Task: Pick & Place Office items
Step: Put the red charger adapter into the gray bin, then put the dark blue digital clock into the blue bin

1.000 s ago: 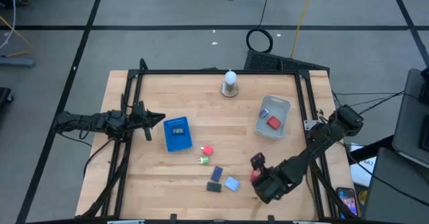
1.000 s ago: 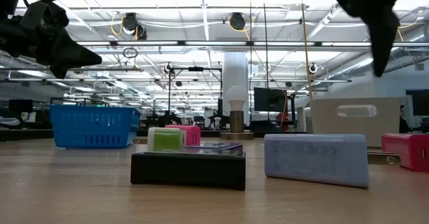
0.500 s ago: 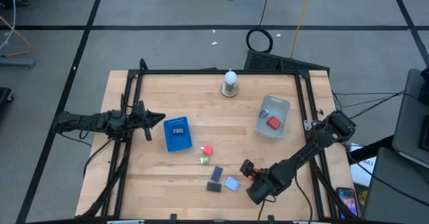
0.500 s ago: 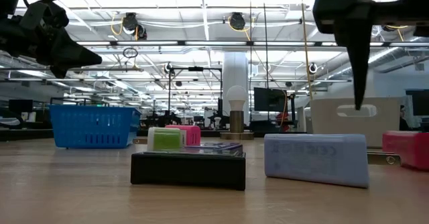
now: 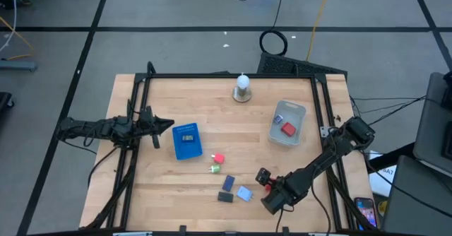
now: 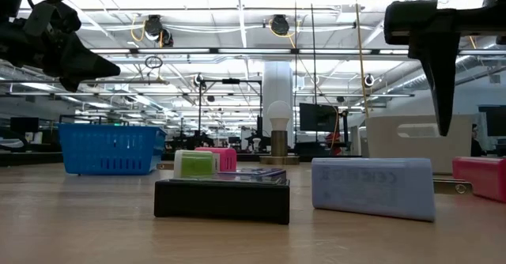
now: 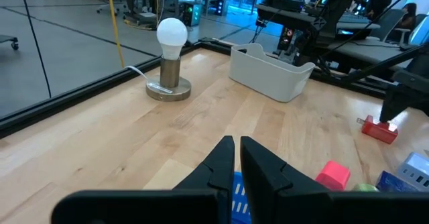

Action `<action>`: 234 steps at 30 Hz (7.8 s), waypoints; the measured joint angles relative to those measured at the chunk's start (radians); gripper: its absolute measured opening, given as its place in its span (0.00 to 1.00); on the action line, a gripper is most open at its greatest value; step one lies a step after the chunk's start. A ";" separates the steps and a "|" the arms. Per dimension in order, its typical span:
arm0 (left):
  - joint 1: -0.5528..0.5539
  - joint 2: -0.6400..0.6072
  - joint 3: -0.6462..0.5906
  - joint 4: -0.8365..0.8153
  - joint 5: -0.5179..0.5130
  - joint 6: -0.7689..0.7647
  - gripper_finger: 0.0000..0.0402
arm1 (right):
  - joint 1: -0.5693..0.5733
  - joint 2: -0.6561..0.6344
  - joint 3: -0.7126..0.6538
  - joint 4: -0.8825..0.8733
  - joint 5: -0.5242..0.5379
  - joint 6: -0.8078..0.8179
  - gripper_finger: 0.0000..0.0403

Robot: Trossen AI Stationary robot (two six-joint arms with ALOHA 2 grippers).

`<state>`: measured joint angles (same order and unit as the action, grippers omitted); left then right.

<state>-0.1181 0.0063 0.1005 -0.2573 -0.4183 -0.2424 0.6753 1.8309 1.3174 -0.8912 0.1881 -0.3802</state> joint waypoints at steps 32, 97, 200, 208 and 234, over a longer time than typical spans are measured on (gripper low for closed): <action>0.000 0.000 0.000 0.000 0.000 0.004 0.06 | -0.075 -0.003 -0.144 0.245 -0.109 0.061 0.50; 0.000 0.000 0.000 0.021 -0.011 -0.024 0.06 | -0.415 -1.426 -0.889 0.720 0.284 0.587 0.50; 0.000 0.000 0.000 0.000 -0.002 0.012 0.06 | -0.629 -1.747 -1.202 1.136 -0.127 0.498 0.01; 0.000 0.000 0.000 0.000 -0.001 0.011 0.06 | -0.629 -1.767 -1.265 1.163 -0.137 0.460 0.00; -0.007 0.110 0.000 0.087 0.006 -0.112 0.06 | -0.629 -1.764 -1.284 0.994 -0.107 0.480 0.00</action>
<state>-0.1250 0.1164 0.1005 -0.1705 -0.4123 -0.3546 0.0463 0.0673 0.0338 0.1025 0.0809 0.1002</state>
